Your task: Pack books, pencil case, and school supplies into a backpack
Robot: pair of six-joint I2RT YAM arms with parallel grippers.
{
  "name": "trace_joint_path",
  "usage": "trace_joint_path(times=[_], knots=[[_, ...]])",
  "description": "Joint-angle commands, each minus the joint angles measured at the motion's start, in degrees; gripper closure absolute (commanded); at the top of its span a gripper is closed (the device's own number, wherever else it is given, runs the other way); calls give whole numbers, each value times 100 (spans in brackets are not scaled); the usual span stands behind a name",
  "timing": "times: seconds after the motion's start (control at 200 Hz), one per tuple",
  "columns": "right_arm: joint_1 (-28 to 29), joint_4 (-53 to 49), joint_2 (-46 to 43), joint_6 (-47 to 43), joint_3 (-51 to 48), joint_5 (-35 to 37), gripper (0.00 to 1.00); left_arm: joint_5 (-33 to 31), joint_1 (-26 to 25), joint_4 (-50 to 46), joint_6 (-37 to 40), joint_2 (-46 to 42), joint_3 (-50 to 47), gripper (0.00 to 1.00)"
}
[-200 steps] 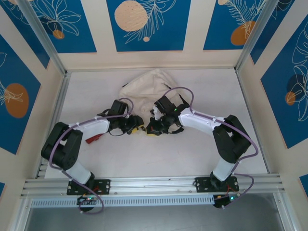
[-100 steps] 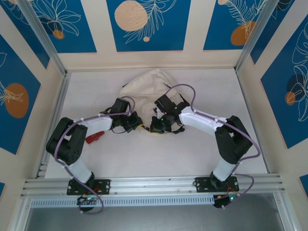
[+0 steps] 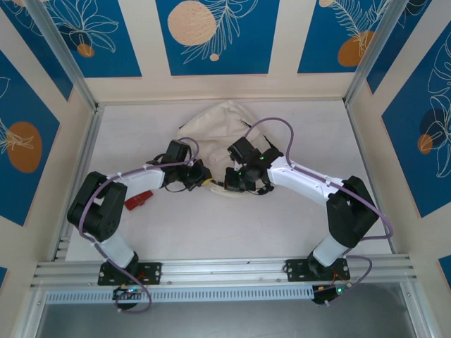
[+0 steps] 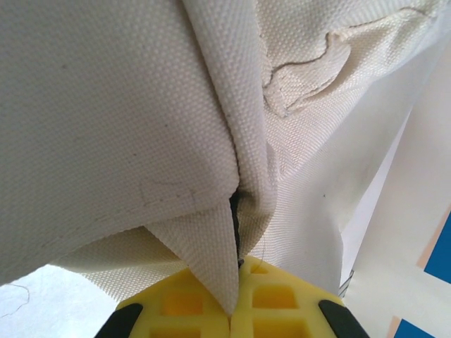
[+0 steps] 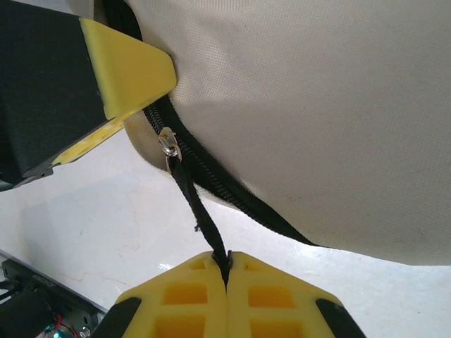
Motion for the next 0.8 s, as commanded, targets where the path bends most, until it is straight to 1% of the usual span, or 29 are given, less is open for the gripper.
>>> trace_joint_path(times=[0.0, 0.09, 0.175, 0.245, 0.415, 0.475, 0.49, 0.51, 0.61, 0.645, 0.68, 0.695, 0.71, 0.745, 0.795], knots=[[-8, -733, -362, -61, -205, -215, 100, -1026, 480, -26, 225, 49, 91, 99], [-19, 165, -226, -457, -210, -1450, 100, -991, 503, -56, 377, 52, 167, 99], [-25, 526, 157, -570, 112, -1963, 100, -950, 573, -89, 549, 57, 226, 97], [-72, 815, 512, -518, 387, -2058, 100, -945, 661, -150, 716, 29, 252, 95], [-191, 1526, 1353, -248, 1015, -2321, 100, -915, 934, -373, 1200, -105, 319, 84], [-203, 1578, 1547, -221, 1237, -2370, 100, -974, 1048, -463, 1343, -172, 341, 82], [-205, 1555, 1580, -233, 1301, -2373, 98, -982, 1079, -481, 1380, -189, 346, 82], [-215, 1522, 1603, -228, 1351, -2333, 92, -983, 1123, -517, 1421, -195, 356, 81], [-276, 1303, 1392, -298, 1262, -1835, 54, -896, 1335, -699, 1578, -211, 420, 77], [-314, 1162, 1229, -341, 1178, -1570, 45, -894, 1376, -748, 1635, -255, 412, 74], [-366, 989, 1036, -370, 1067, -1277, 39, -915, 1404, -854, 1688, -296, 418, 69], [-387, 929, 951, -375, 996, -1128, 37, -923, 1412, -897, 1719, -311, 414, 65], [-416, 881, 858, -371, 920, -994, 36, -926, 1413, -941, 1744, -352, 413, 63], [-504, 756, 666, -340, 732, -715, 34, -968, 1411, -1041, 1787, -426, 399, 56], [-667, 615, 407, -289, 438, -419, 33, -985, 1413, -1137, 1802, -559, 325, 51]])
